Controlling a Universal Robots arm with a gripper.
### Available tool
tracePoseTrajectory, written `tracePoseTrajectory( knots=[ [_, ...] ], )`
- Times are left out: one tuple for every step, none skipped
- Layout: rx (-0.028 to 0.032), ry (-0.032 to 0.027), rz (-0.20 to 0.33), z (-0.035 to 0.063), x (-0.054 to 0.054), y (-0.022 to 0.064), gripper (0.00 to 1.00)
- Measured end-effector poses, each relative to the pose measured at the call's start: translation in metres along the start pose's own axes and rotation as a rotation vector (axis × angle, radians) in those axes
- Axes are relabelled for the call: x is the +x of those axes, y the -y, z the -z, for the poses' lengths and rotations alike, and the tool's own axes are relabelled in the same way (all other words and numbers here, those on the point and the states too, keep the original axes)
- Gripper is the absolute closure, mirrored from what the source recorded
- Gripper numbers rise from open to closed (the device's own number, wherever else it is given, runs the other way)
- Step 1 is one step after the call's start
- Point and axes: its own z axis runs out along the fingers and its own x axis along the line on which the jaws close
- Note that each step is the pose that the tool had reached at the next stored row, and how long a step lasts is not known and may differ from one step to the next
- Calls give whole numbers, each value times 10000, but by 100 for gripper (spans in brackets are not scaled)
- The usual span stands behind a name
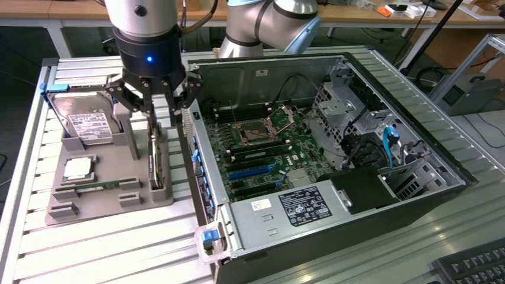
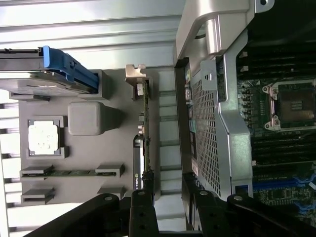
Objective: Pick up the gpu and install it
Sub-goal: 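Pick up the gpu and move the gpu toward the slot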
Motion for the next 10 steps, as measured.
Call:
tracePoseTrajectory(
  knots=[
    [0, 1, 0, -5, 0, 0, 64],
    [0, -1, 0, -9, 0, 0, 64],
    [0, 0, 0, -13, 1, 1, 64],
    [0, 0, 1, -19, 1, 1, 64],
    [0, 0, 1, -23, 1, 1, 64],
    [0, 0, 0, -29, 2, 1, 64],
    [0, 0, 0, -33, 2, 2, 64],
    [0, 0, 0, -37, 3, 2, 64],
    [1, 0, 0, -42, 3, 2, 64],
    [1, -1, 1, -49, 4, 2, 64]
  ],
)
